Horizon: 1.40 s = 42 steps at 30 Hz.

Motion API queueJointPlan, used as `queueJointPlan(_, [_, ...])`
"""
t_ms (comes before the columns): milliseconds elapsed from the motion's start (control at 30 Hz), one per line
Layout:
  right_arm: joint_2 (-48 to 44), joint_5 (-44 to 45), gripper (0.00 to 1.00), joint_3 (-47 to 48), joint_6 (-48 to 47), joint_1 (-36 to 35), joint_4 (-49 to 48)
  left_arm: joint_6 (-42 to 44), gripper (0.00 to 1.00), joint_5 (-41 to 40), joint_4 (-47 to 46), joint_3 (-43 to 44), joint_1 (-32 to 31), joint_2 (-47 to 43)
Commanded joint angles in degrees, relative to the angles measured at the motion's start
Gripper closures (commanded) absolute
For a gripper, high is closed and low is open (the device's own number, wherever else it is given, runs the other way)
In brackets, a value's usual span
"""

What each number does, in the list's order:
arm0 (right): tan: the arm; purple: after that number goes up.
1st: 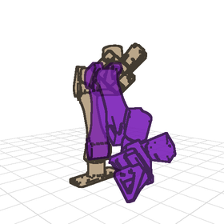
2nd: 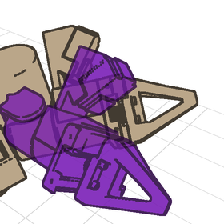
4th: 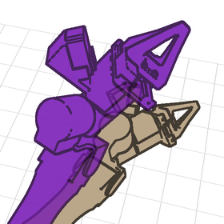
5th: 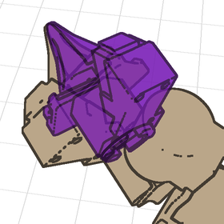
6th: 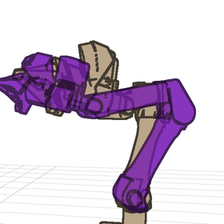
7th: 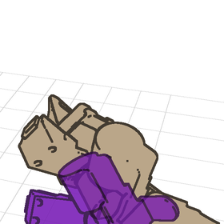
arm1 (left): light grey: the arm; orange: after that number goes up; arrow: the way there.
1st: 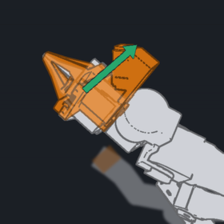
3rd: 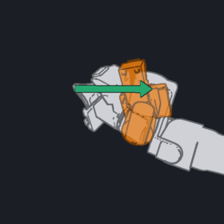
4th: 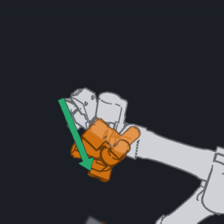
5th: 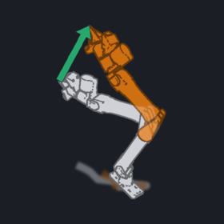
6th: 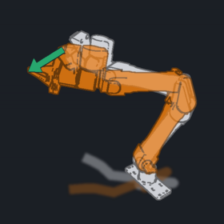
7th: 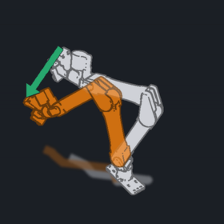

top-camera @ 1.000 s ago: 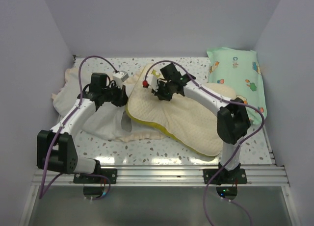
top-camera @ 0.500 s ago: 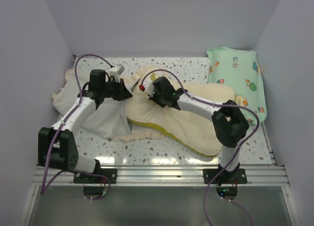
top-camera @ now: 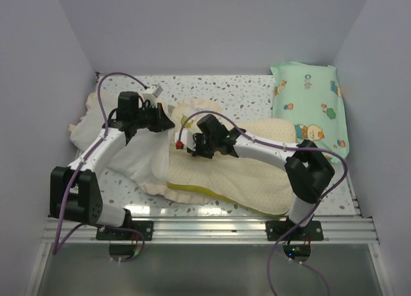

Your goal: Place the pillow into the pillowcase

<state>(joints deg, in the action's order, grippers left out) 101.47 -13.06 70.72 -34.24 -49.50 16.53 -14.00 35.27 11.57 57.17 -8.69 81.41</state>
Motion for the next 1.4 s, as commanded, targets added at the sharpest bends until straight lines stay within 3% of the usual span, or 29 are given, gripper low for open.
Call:
queueJointPlan(0, [-1.54, -16.81, 1.0, 0.46, -11.54, -0.43, 9.37, -0.06, 1.0, -3.0, -5.25, 0.05, 0.16, -2.04])
queueJointPlan(167, [-0.05, -28.58, 1.0, 5.39, -19.89, -1.39, 22.47, 0.03, 1.0, -3.89, -6.56, -0.12, 0.34, -1.6])
queueJointPlan(333, [3.81, -30.45, 1.0, 8.91, -26.31, -5.34, 29.33, 0.11, 1.0, -0.12, -9.46, -0.12, 0.25, -1.25])
queueJointPlan(533, [8.31, -24.84, 1.0, 6.29, -28.69, -6.93, 24.9, 6.61, 1.0, 6.29, -6.04, -2.67, -0.98, -3.79])
queueJointPlan(633, [7.34, -20.62, 1.0, 3.46, -29.04, -7.02, 19.87, 12.23, 1.0, 8.94, -1.13, -6.36, -2.38, -4.15])
queueJointPlan(667, [7.16, -19.91, 1.0, 3.64, -29.13, -7.02, 19.59, 13.63, 1.0, 8.77, 4.02, -7.24, -3.0, -2.93])
queueJointPlan(833, [5.84, -18.23, 1.0, 4.69, -30.62, -7.28, 19.76, 24.44, 0.99, 10.34, 12.75, -10.07, -4.58, 1.2])
queueJointPlan(933, [5.58, -17.7, 1.0, 4.08, -33.6, -7.72, 21.78, 27.44, 0.87, 7.02, 18.03, -4.63, -3.97, 1.13])
queueJointPlan(1067, [4.35, -16.74, 1.0, 0.22, -34.93, -8.34, 21.0, 27.27, 0.47, 2.02, 18.57, 2.3, 1.99, -2.56])
queueJointPlan(1167, [4.09, -16.12, 1.0, -1.46, -35.54, -8.42, 19.86, 25.26, 0.37, -6.22, 15.95, 9.53, 2.45, -2.13])
queueJointPlan(1367, [4.88, -15.24, 1.0, -0.23, -35.37, -9.21, 20.03, 21.12, 0.33, -14.96, 17.86, 23.59, 2.1, 9.89])
